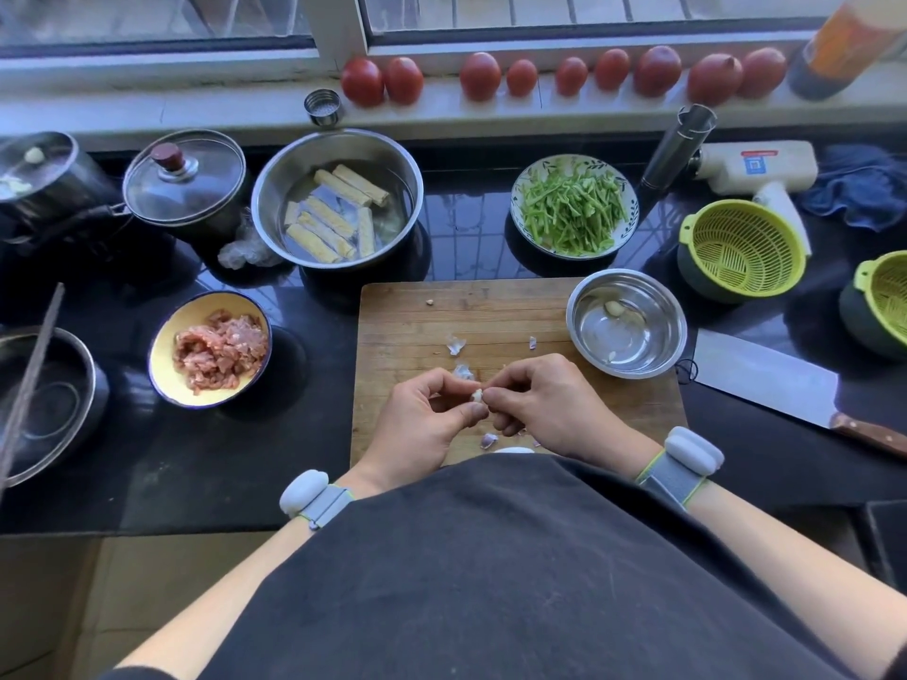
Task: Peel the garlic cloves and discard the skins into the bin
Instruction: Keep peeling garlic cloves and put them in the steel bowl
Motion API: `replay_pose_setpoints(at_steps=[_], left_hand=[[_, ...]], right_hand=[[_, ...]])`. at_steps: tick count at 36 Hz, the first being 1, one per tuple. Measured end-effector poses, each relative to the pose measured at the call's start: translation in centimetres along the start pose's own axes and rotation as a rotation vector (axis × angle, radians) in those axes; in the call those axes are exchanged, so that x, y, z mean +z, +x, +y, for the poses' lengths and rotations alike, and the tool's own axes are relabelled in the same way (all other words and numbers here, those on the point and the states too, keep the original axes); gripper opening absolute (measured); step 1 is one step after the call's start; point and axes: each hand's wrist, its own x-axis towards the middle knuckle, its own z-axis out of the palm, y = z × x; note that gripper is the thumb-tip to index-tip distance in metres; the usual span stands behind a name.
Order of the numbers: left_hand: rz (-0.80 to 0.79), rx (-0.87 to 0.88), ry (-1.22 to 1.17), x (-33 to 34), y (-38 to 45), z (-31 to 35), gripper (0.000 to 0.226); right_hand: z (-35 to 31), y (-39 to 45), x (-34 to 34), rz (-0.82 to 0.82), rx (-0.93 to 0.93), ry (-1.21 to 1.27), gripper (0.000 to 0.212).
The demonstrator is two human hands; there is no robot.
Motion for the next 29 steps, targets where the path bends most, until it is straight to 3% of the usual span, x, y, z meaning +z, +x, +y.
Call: replay_pose_setpoints(at_steps=[16, 21, 25, 29], left_hand=[[0.011, 0.115, 0.263, 0.06, 0.0, 0.02, 0.015], [0.049, 0.163, 0.328, 0.37, -0.01, 0.22, 0.014], [0.038, 0.13, 0.256, 0.46, -0.04, 0.44, 0.013], [0.007, 0.013, -0.023, 0.59, -0.11, 0.51, 0.014]], right_hand=[[-0.32, -0.17, 0.1, 0.016, -0.017, -0.097, 0.01], [-0.48, 0.03, 0.51, 0.097, -0.028, -0.15, 0.015], [-0.38, 0.36, 0.63, 0.132, -0.031, -0.194, 0.017], [-0.29, 0.38, 0.55, 0.111, -0.004, -0.082, 0.016]])
